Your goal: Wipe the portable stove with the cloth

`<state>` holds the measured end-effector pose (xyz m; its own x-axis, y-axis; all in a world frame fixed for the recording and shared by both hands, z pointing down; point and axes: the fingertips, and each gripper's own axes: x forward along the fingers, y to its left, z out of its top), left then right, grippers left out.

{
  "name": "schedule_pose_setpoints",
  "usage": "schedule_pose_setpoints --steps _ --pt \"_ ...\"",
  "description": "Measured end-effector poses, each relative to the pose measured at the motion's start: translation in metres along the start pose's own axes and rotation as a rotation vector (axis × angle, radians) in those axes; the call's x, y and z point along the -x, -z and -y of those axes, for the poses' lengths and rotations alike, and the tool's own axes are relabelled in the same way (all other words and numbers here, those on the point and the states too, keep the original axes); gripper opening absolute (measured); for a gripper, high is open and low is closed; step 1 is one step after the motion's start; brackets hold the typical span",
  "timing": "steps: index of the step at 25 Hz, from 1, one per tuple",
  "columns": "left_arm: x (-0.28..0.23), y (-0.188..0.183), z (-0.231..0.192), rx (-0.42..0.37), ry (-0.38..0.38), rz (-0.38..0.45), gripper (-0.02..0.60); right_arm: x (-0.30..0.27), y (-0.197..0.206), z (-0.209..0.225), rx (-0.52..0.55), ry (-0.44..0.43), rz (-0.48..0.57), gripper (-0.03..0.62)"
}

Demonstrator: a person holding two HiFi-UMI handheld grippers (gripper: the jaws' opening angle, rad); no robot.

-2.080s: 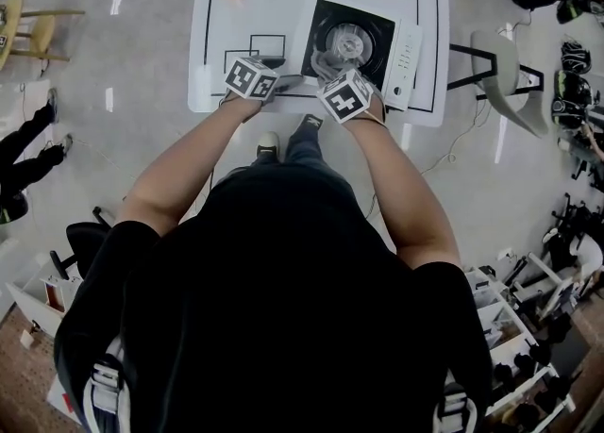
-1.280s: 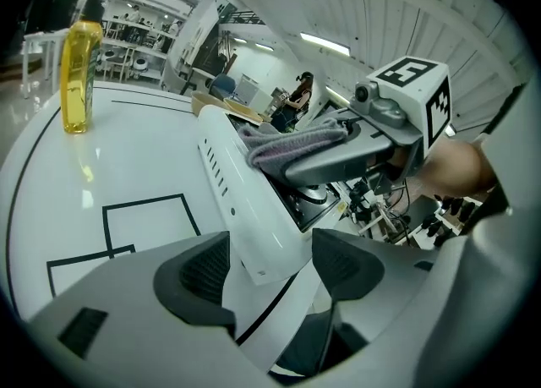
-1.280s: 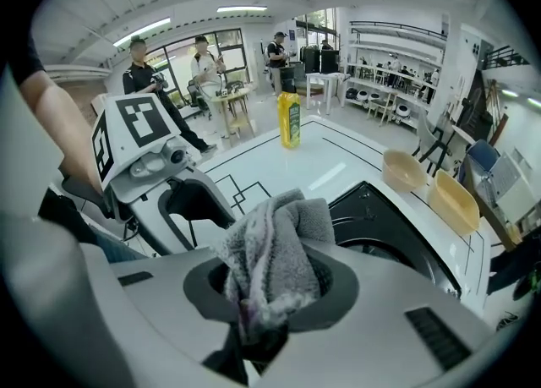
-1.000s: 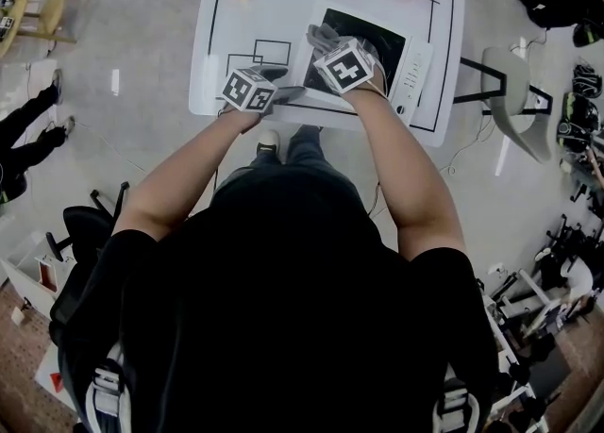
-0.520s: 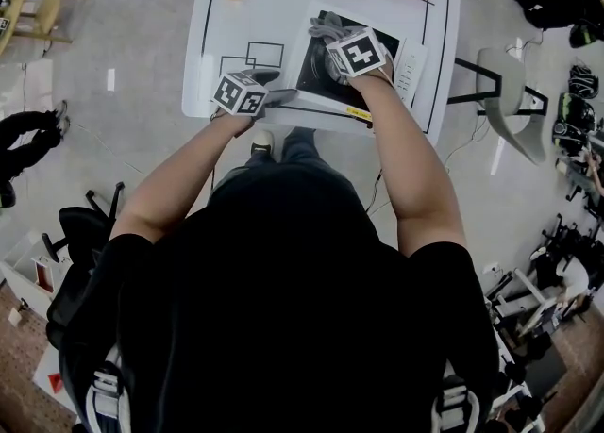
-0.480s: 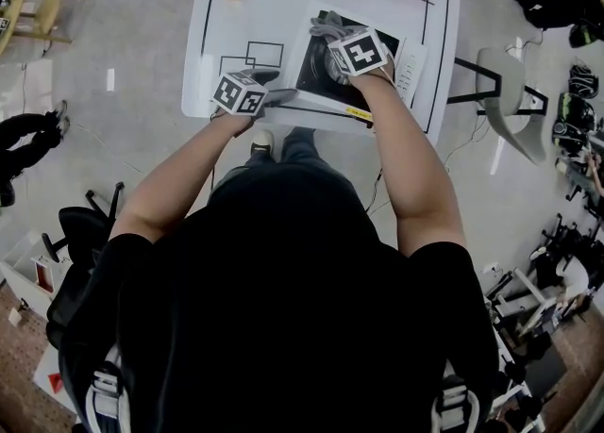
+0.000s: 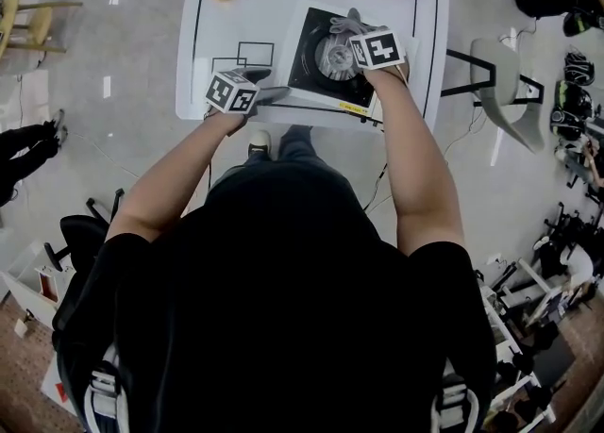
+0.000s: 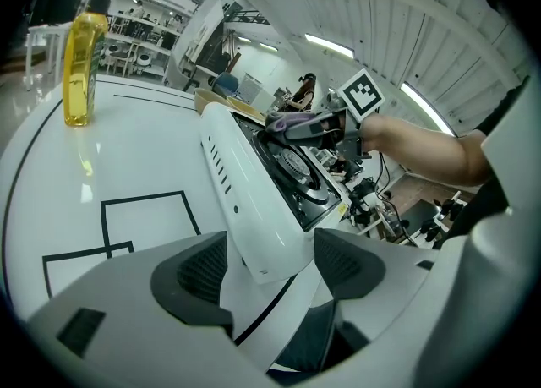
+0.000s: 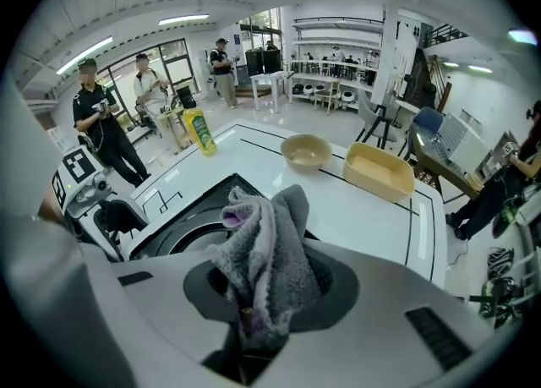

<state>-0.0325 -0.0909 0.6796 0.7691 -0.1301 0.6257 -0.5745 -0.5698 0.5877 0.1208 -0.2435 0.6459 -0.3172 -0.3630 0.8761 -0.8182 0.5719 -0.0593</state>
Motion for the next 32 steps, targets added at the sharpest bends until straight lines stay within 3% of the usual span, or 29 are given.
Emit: schedule_pose_setpoints --steps 14,32 --pt "0.003 0.001 0.004 -0.016 -0.025 0.003 0.342 0.035 0.065 0.023 -0.094 0.079 -0.046 0.106" --pt "0.001 0.006 0.009 -0.009 -0.005 -0.004 0.342 0.061 0.126 -0.034 -0.089 0.082 -0.096 0.106"
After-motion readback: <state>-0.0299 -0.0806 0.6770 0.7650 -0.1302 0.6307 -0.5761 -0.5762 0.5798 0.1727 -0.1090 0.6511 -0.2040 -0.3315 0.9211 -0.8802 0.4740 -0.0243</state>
